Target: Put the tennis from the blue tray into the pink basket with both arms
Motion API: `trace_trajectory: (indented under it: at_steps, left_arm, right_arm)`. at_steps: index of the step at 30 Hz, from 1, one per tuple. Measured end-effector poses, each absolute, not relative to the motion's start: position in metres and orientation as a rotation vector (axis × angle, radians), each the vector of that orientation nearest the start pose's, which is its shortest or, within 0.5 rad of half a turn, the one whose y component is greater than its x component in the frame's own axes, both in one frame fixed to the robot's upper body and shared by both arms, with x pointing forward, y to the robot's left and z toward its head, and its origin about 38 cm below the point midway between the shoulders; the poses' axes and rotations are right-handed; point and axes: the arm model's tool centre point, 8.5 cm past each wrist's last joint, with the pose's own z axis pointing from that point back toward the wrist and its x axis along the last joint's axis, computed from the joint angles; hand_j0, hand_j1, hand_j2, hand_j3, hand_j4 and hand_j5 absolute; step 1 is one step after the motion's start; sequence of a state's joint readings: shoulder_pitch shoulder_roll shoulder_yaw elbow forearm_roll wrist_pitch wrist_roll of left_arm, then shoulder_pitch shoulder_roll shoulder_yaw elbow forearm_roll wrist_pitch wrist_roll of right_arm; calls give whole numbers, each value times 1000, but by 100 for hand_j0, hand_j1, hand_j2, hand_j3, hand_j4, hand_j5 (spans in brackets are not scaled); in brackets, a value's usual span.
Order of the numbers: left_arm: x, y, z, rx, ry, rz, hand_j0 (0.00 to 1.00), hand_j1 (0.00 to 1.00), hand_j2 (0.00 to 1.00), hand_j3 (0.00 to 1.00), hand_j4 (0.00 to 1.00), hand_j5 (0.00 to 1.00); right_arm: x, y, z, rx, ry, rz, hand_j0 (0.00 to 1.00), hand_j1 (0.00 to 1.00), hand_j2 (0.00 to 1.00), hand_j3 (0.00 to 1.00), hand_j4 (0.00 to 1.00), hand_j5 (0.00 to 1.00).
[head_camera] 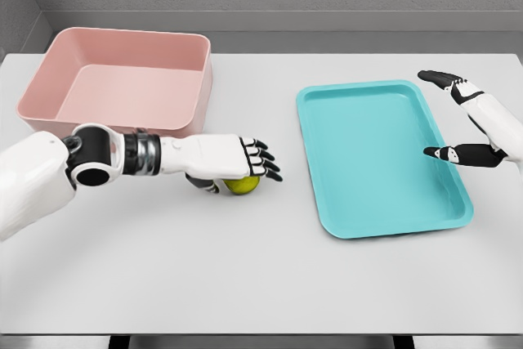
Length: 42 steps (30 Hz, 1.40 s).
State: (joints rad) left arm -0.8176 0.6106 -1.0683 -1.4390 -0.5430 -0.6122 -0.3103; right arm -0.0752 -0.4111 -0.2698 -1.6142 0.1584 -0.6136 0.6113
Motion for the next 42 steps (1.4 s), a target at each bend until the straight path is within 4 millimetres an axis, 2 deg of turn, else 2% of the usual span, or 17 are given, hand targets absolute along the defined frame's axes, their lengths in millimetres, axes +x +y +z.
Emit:
trace_trajectory:
  at_steps: [4, 11, 18, 23, 42]
  left_arm:
    - [415, 154, 151, -169, 1825, 2877, 72, 72, 72, 72, 72, 72]
    - [414, 152, 148, -145, 1794, 2906, 58, 58, 58, 58, 58, 58]
    - [415, 151, 150, -142, 1778, 2913, 59, 59, 59, 59, 59, 59]
    - [419, 149, 158, -168, 1762, 2897, 59, 59, 59, 59, 59, 59]
    - [433, 146, 199, -257, 1775, 2825, 59, 59, 59, 59, 59, 59]
  right_arm:
    - [353, -369, 195, -369, -1903, 1173, 100, 100, 100, 100, 100, 100]
    - [353, -369, 195, -369, -1903, 1173, 100, 100, 100, 100, 100, 100]
    - [352, -369, 196, -368, -1905, 1173, 100, 100, 100, 100, 100, 100]
    - [352, -369, 195, -366, -1902, 1171, 100, 100, 100, 100, 100, 100]
    - [352, -370, 194, -367, -1900, 1171, 100, 100, 100, 100, 100, 100]
